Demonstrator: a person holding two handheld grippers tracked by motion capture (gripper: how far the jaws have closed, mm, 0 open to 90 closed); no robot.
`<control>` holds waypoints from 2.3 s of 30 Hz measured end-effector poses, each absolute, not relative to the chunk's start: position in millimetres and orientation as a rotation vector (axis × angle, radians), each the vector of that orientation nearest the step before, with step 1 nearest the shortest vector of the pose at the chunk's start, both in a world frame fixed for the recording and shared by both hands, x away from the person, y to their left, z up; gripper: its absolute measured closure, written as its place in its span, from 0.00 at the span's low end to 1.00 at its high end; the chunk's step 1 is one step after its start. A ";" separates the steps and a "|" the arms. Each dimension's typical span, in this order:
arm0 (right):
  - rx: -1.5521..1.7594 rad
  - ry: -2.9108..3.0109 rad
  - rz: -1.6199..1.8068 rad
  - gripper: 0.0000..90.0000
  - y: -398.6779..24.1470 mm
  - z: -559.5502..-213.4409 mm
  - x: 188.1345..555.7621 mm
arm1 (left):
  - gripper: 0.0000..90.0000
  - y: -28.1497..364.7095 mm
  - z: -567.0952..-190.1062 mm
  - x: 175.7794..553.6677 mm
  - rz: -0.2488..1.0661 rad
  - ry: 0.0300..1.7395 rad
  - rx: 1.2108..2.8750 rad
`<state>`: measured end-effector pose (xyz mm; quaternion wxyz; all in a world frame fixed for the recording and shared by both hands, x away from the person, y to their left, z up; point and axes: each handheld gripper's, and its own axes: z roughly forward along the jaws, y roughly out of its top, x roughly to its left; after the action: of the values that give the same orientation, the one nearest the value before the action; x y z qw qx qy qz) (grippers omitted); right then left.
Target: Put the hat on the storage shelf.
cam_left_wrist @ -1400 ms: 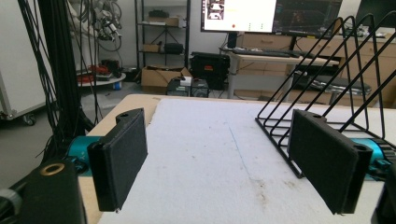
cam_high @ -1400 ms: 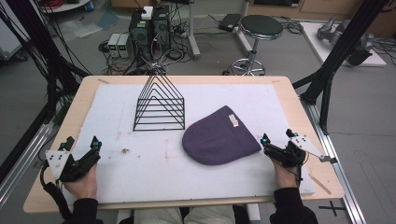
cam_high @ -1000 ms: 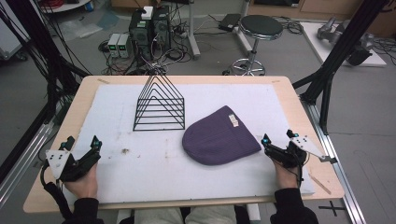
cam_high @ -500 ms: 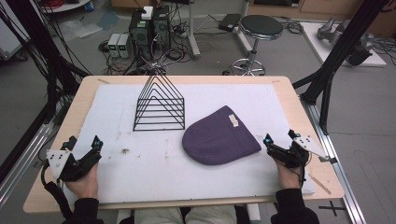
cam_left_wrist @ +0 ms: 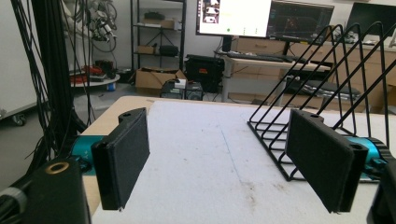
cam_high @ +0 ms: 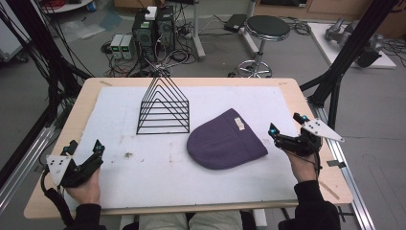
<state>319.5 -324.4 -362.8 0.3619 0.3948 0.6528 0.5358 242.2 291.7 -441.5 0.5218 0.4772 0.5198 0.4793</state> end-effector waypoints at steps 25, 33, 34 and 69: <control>0.778 2.055 1.321 0.05 -234.7 -321.0 358.4 | 0.24 296.7 -444.2 241.7 1.096 1.242 1.147; 0.720 2.130 1.269 0.05 -214.0 -316.7 362.7 | 0.24 296.7 -444.6 242.2 1.091 1.242 1.149; 0.706 2.147 1.258 0.05 -209.8 -316.2 365.0 | 0.24 296.6 -444.6 242.2 1.090 1.242 1.149; 0.474 2.598 0.953 0.06 -119.7 -336.7 374.5 | 0.24 293.0 -444.1 243.7 1.133 1.237 1.171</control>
<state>374.5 -119.7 -336.7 0.1663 0.1665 0.9125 0.3347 243.7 293.0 -444.1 0.5209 0.4888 0.5159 0.4729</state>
